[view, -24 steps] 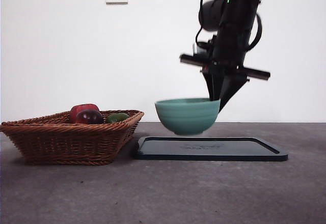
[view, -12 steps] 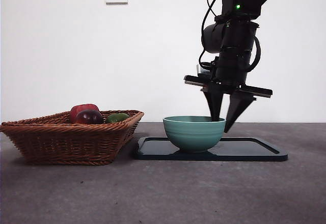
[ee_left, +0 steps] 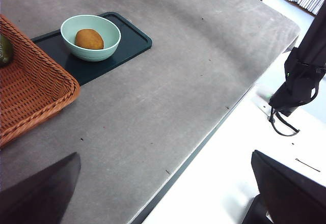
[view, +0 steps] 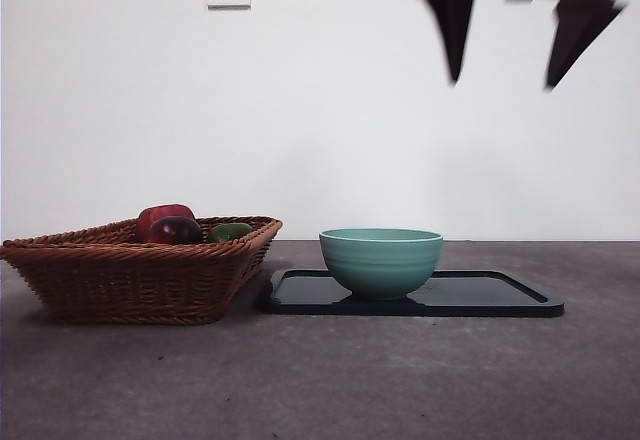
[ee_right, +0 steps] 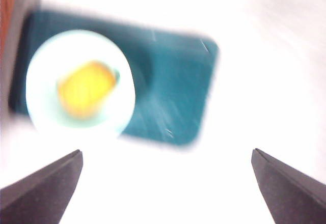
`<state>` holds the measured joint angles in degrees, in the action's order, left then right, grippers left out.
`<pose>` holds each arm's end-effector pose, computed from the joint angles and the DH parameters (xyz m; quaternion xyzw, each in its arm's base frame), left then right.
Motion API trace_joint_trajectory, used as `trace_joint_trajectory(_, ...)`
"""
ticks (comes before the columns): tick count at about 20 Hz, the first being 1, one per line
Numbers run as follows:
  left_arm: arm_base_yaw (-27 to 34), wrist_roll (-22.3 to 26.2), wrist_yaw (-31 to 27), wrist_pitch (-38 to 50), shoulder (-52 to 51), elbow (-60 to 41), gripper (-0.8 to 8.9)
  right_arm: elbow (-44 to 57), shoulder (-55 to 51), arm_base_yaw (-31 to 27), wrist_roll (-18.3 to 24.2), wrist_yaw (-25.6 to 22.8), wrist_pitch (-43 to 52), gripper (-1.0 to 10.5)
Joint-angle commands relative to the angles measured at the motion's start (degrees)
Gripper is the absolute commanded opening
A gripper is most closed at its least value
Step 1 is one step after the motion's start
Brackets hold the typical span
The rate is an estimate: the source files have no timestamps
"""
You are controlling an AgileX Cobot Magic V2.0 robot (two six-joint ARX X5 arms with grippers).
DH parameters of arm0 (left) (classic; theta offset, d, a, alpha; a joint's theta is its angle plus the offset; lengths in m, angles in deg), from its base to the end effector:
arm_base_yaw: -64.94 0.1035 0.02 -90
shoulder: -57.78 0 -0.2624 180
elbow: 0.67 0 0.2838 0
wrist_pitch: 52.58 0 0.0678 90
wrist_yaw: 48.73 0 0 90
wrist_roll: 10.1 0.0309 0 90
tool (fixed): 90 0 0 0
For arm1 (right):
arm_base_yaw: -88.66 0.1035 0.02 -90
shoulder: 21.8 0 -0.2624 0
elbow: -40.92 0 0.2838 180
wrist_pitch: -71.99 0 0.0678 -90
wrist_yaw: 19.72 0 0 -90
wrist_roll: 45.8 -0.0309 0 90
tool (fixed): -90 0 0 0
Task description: Pick up the wifruite, put it on the bowl, pick up the plate, put it on desk
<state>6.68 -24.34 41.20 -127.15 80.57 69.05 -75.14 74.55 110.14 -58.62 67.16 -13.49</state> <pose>0.0312 -0.0504 0.3667 0.0103 0.2655 -0.4427 0.8564 0.3325 0.1290 0.3700 -0.0224 0.5421 0.0739 0.8367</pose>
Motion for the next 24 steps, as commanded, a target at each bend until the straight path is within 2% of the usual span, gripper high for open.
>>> trace_joint_trajectory(1,-0.5,0.7,0.0,0.7,0.0,0.7,5.94,-1.1,-5.5,2.1,1.9,-2.9,-5.6,6.3)
trace_joint_trajectory(2,-0.5,0.7,0.0,0.7,0.0,0.7,5.94,-1.0,-8.5,3.4,1.9,-4.4,-7.7,6.3)
trace_joint_trajectory(6,-0.5,0.7,0.0,0.7,0.0,0.7,5.94,2.7,-19.8,9.7,1.5,-4.4,-7.7,6.3)
trace_joint_trajectory(11,-0.5,0.7,0.0,0.7,0.0,0.7,5.94,15.3,-32.2,18.1,-2.3,-4.5,-7.5,6.3)
trace_joint_trajectory(18,-0.5,0.7,0.0,0.7,0.0,0.7,5.94,43.6,-48.3,24.8,-5.1,-4.3,8.3,6.3)
trace_joint_trajectory(24,-0.5,0.7,0.0,0.7,0.0,0.7,5.94,54.2,-60.5,26.8,-5.2,-6.4,15.4,6.3)
